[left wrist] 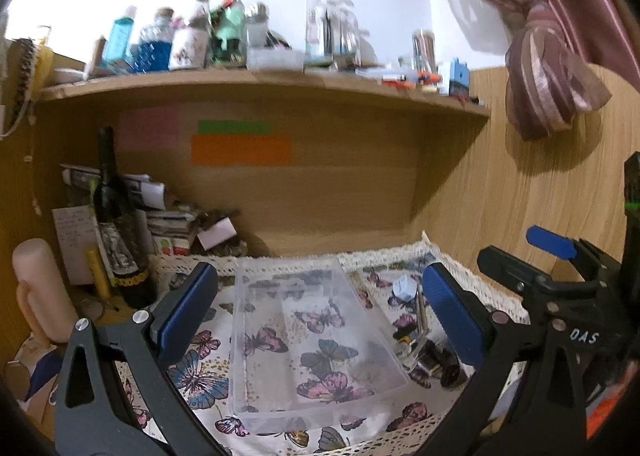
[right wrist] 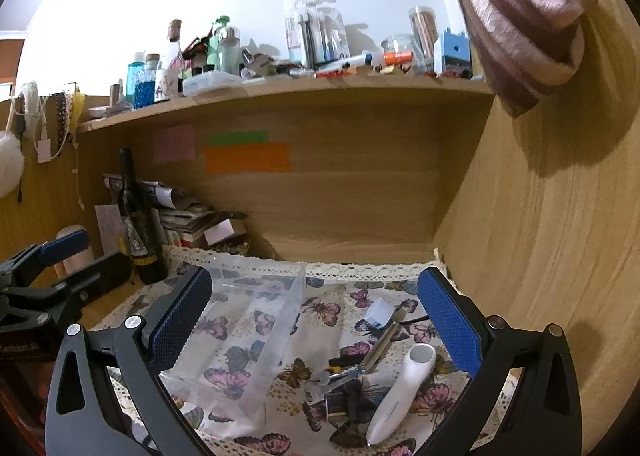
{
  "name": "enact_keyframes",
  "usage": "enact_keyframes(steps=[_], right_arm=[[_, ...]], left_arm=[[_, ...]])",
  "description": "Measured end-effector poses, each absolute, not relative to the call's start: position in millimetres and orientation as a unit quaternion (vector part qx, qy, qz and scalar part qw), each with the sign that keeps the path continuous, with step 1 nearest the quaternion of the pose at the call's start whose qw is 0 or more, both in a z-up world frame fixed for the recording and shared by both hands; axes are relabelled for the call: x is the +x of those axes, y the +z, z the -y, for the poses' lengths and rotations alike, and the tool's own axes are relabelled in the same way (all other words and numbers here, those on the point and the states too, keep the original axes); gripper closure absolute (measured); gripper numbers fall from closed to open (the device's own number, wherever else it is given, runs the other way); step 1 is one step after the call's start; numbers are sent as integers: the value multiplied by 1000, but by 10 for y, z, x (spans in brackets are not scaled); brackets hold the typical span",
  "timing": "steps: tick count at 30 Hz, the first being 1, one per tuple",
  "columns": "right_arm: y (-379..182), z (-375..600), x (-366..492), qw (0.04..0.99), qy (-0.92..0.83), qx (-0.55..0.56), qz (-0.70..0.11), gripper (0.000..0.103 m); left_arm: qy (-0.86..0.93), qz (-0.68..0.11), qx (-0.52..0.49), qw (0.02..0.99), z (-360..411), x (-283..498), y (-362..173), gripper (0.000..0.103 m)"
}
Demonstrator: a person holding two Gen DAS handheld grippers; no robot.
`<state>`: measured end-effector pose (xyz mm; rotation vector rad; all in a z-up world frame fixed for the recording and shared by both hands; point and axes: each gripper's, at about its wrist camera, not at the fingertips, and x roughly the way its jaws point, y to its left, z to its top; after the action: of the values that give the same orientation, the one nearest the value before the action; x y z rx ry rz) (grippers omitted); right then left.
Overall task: Organize rigid objects
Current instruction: 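Grasp the clear box divider with the left gripper while the right grasps the white device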
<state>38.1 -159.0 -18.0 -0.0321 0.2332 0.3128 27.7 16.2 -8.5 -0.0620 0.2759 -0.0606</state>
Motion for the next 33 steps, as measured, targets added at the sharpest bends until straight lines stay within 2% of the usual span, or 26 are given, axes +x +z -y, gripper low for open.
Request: enact_keyframes(steps=[2,4,6,8,9,16,23,25,30,33], right_arm=[[-231,1601,487,980,155,-15,-125,0],[-282,1627,610,978,152,-11,-139,0],[-328,1661,742,976,151,-6,-157,4],[-364,1700,863,973,151,-2,-177,14],[-376,1718,907,971,150,-1,-184,17],[-482,1895,1158,967,109,-7,-231,36],[-631,2076,1324,959,60,-20,-276,44],[-698,2124,1379,954,54,-18,-295,46],[-919,2234,1526,937,34,-4,-348,48],[-1064,2268,1592,923,35,7,-383,50]], left_arm=[[-27,-149,-31,988,-216,365,-109,0],[-14,-166,-29,986,-293,496,-139,15],[-2,-187,-24,982,-368,642,-178,21],[4,-210,-21,977,-474,800,-237,25],[7,-222,-21,975,-524,875,-266,30],[11,-328,-50,943,-967,1396,-552,53],[-9,-403,-36,914,-1004,1686,-817,58],[-16,-422,-34,906,-995,1752,-893,66],[-30,-453,-34,890,-990,1839,-1049,71],[-40,-467,-32,883,-971,1864,-1132,82]])
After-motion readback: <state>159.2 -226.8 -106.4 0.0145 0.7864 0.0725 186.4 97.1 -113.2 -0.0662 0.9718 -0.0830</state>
